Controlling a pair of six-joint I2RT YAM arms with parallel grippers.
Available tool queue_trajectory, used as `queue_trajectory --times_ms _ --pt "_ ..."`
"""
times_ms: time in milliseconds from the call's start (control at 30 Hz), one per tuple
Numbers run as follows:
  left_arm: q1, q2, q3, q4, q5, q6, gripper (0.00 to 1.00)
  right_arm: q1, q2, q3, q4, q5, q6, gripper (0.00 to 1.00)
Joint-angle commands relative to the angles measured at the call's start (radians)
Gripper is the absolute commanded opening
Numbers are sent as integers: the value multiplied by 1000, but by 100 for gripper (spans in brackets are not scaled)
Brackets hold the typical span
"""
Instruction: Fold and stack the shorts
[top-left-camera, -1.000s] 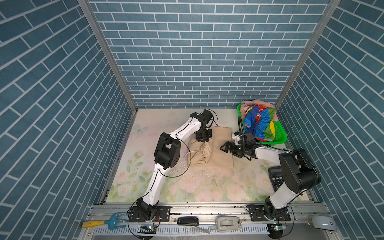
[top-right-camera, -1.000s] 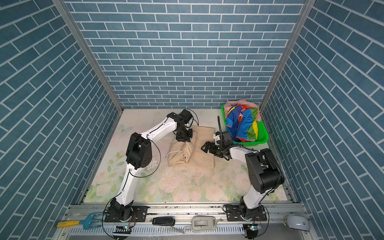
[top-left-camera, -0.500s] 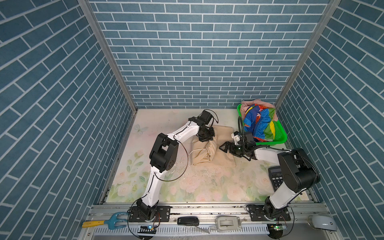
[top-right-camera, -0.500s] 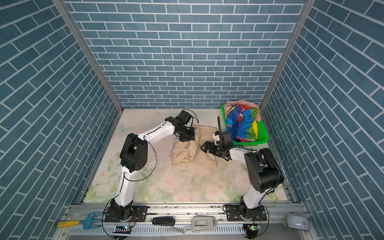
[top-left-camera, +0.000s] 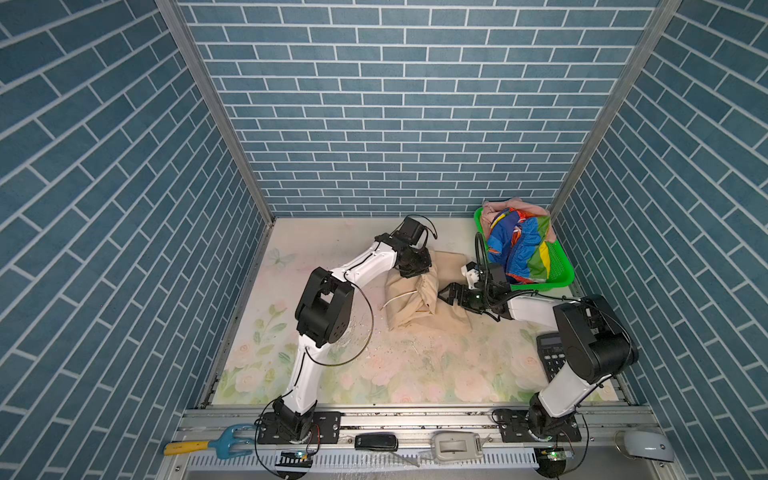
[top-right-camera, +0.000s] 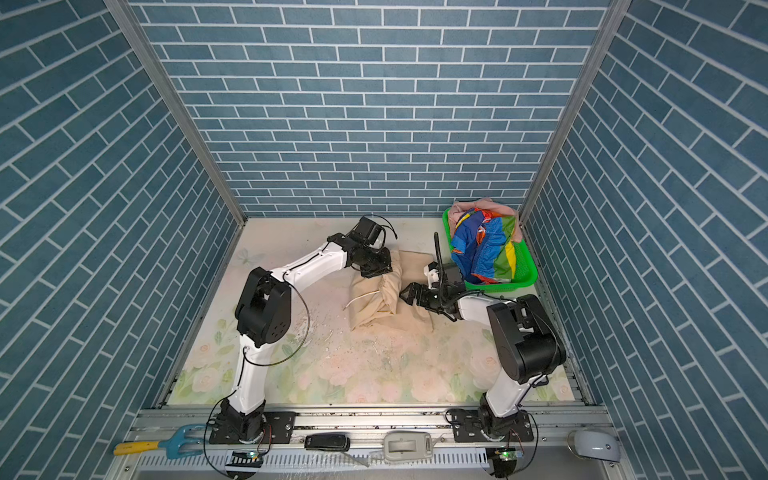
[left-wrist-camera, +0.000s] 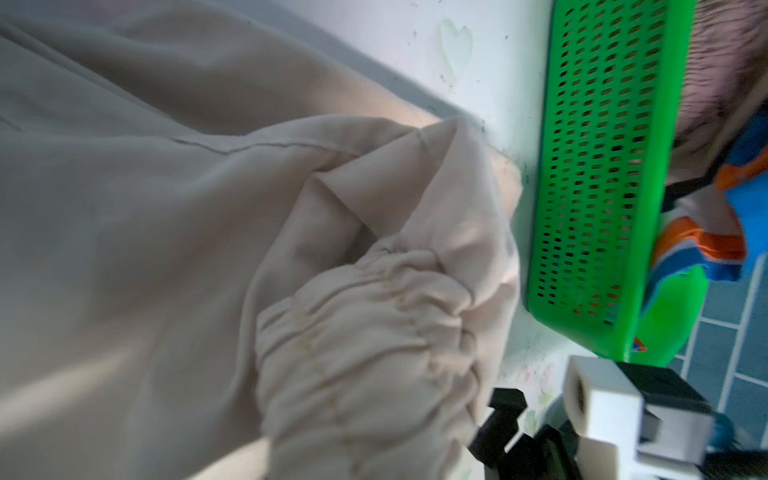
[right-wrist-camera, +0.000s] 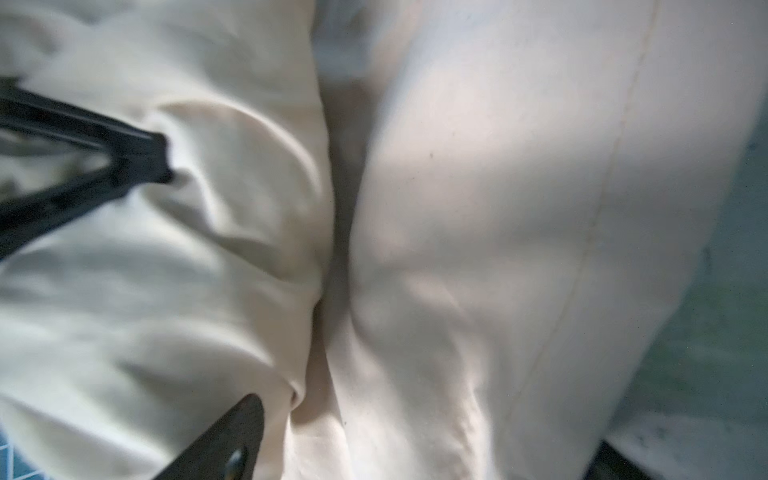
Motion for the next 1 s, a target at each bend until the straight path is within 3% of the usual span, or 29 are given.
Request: queue_trajectory --times_ms 0,33,100,133,167,400,467,533,633,733,800,967 --pt "-10 27 17 28 4 -5 0 13 -3 -48 -162 20 45 99" --pt "-8 29 19 33 9 -5 3 13 -18 -46 -173 21 43 99" --pt "-8 30 14 50 23 -10 28 13 -53 -36 -216 34 25 99" --pt "-8 26 11 69 36 -12 49 12 -72 -27 -242 46 15 99" --pt "-8 16 3 94 52 -15 98 11 -99 -16 -278 62 1 99" --pt "-2 -162 25 125 39 71 100 9 -264 100 -530 235 -110 99" --pt "6 -244 -28 185 45 65 100 15 -284 137 -574 289 -135 99" --pt "21 -322 -140 291 68 4 100 41 -283 175 -606 355 -155 99" --pt "60 -409 -406 579 128 -195 100 128 -230 257 -636 464 -180 99" --pt "82 -457 -664 833 107 -368 100 220 -132 344 -640 556 -189 99" --pt "87 -473 -789 941 85 -431 100 259 -69 389 -628 596 -181 99" --pt "93 -493 -941 1056 46 -501 100 338 67 498 -646 690 -194 99"
